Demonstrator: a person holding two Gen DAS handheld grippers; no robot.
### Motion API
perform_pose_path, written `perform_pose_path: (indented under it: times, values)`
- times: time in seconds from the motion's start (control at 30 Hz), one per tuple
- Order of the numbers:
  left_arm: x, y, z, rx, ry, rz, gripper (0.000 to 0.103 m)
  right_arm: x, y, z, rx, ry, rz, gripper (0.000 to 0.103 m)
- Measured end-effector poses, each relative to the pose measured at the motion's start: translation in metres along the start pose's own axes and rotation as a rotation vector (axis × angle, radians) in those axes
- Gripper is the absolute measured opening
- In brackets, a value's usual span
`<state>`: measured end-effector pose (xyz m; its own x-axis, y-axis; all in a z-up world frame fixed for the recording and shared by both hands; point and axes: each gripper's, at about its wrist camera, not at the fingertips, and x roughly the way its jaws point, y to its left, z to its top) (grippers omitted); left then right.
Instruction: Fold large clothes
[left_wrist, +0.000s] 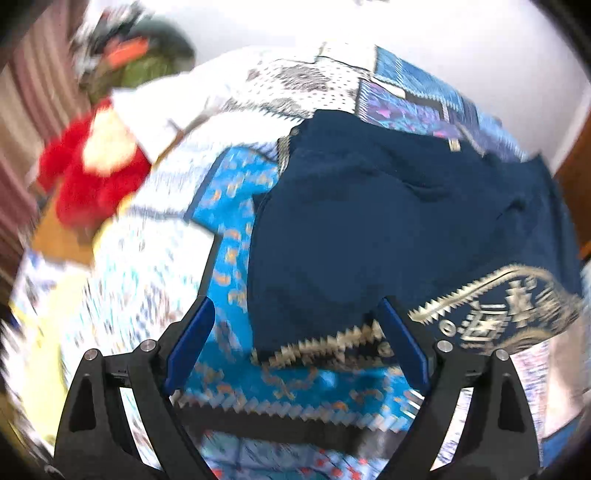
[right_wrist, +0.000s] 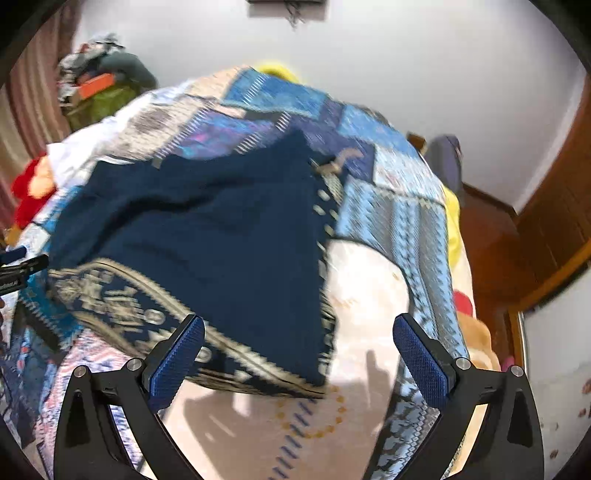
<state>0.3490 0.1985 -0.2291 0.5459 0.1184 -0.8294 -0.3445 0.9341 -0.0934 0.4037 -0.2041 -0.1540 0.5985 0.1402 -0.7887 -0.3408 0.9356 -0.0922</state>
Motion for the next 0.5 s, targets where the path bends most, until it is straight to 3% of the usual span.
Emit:
perform_pose_path:
  times: [0.13,0.23,0.37,0.5]
  values:
    - [0.005,0.019,-0.022,-0.178,0.099,-0.199,0.091,-0.009,0.031,0.009,-0.051,-0.041,0.036,0.102]
    - [0.023,0.022,-0.041,-0.298,0.184,-0.348,0.091,0.006,0.056,0.017,-0.073,-0.034,0.057,0.102]
    - [0.046,0.017,-0.050,-0.385,0.237,-0.447,0.091,0.036,0.080,0.020,-0.103,0.019,0.072,0.102]
    - [0.064,0.019,-0.050,-0.494,0.231,-0.551,0.091,0.067,0.088,0.014,-0.131,0.076,0.059,0.102]
